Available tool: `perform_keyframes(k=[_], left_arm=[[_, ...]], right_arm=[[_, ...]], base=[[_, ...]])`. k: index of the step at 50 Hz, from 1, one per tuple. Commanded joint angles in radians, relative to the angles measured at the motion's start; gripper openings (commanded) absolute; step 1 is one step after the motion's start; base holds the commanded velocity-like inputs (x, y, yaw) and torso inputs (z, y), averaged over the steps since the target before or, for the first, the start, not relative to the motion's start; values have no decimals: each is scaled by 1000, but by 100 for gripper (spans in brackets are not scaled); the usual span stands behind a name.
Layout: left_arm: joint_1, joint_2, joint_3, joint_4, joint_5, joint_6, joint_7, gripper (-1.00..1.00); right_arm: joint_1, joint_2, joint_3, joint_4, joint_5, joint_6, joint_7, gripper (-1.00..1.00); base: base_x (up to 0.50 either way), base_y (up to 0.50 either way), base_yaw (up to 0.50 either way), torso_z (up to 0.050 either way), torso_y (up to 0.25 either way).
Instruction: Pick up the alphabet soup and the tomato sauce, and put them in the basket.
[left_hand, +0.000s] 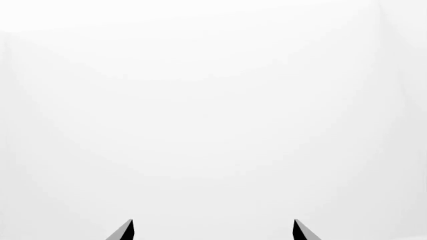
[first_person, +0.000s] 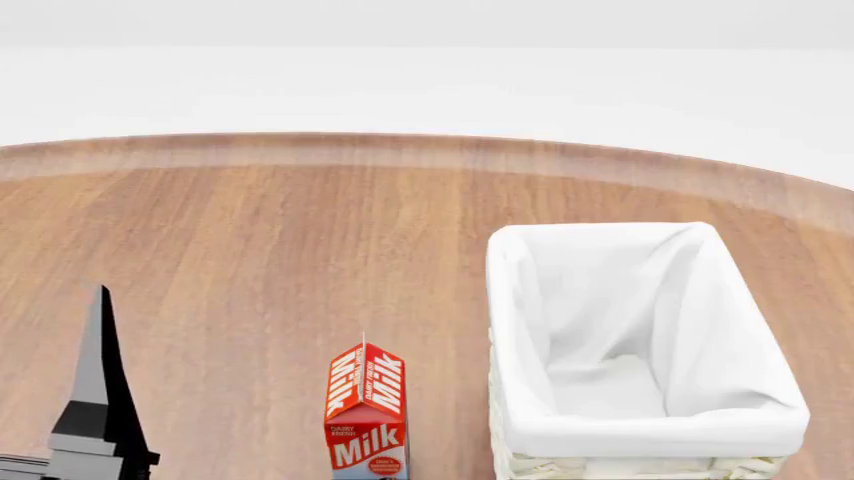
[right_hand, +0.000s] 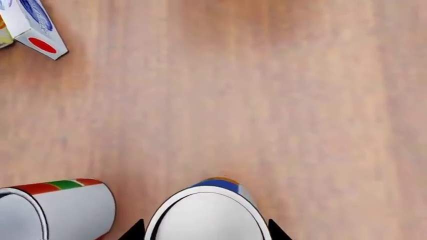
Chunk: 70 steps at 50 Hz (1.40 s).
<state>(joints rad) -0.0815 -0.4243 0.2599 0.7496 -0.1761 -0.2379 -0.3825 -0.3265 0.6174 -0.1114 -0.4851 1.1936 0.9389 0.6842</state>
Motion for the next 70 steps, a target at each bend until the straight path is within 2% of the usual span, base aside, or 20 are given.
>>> perform_keyframes(k=[1, 23, 26, 27, 29, 31, 50, 70], left_arm=[[-3, -2, 2, -12, 1, 12, 1, 100], [3, -5, 5, -18, -3, 23, -4, 100], [0, -5, 7, -16, -4, 21, -5, 100], [-1, -5, 9, -14, -2, 19, -5, 100], [-1, -5, 11, -13, -1, 18, -5, 100], [0, -6, 9, -5, -3, 13, -8, 100], [-1, -11, 12, -8, -4, 15, -10, 100], [4, -17, 11, -8, -7, 22, -15, 100]], right_arm=[[12, 24, 42, -83, 43, 16, 27, -100], [132, 124, 167, -300, 247, 16, 182, -100], [170, 146, 180, -321, 287, 17, 212, -100], [191, 171, 191, -332, 358, 15, 258, -100], [208, 165, 181, -335, 311, 19, 238, -100], [263, 201, 193, -353, 408, 12, 296, -100], [530, 254, 150, -337, 537, 8, 395, -100], [871, 251, 47, -250, 623, 28, 459, -100]], base=[[0, 0, 0, 0, 0], [0, 0, 0, 0, 0], [0, 0, 0, 0, 0], [0, 0, 0, 0, 0], [0, 0, 0, 0, 0], [0, 0, 0, 0, 0], [0, 0, 0, 0, 1], [0, 0, 0, 0, 1]])
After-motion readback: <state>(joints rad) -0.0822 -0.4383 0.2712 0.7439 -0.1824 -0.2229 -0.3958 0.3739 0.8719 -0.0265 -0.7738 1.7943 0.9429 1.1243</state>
